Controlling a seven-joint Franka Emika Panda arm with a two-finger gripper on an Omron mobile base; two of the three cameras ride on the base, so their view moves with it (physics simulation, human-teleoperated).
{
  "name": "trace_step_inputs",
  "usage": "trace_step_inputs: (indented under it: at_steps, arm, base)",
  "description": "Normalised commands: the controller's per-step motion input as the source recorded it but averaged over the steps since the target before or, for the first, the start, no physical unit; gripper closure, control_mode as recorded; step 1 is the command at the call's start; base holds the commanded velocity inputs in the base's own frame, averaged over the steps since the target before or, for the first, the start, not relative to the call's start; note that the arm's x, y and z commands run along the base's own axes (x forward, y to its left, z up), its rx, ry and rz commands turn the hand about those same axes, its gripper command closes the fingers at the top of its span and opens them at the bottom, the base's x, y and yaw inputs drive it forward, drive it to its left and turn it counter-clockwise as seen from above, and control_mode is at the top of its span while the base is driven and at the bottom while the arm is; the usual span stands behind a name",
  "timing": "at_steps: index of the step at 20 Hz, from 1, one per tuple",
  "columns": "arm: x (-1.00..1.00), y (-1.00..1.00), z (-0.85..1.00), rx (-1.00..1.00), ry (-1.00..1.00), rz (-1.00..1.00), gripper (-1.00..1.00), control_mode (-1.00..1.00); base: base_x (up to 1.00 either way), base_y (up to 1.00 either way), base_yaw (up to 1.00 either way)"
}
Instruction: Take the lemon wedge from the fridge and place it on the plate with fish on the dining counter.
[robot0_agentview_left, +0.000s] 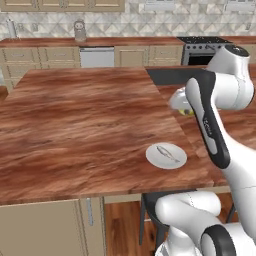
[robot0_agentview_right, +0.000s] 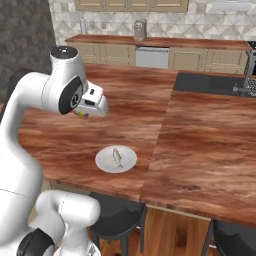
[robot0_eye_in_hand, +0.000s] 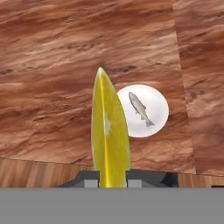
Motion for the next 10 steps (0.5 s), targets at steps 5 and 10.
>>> trace_step_inputs:
  at_steps: [5,10]
  arm:
    - [0.50,-0.09,-0.54,-0.01,0.04,0.02,1.00,-1.00]
    - [0.02,0.00,-0.41,-0.02,0.13,0.03,1.00,-1.00]
  base:
    - [0.00,0.00,0.00]
    - [0.00,0.00,0.00]
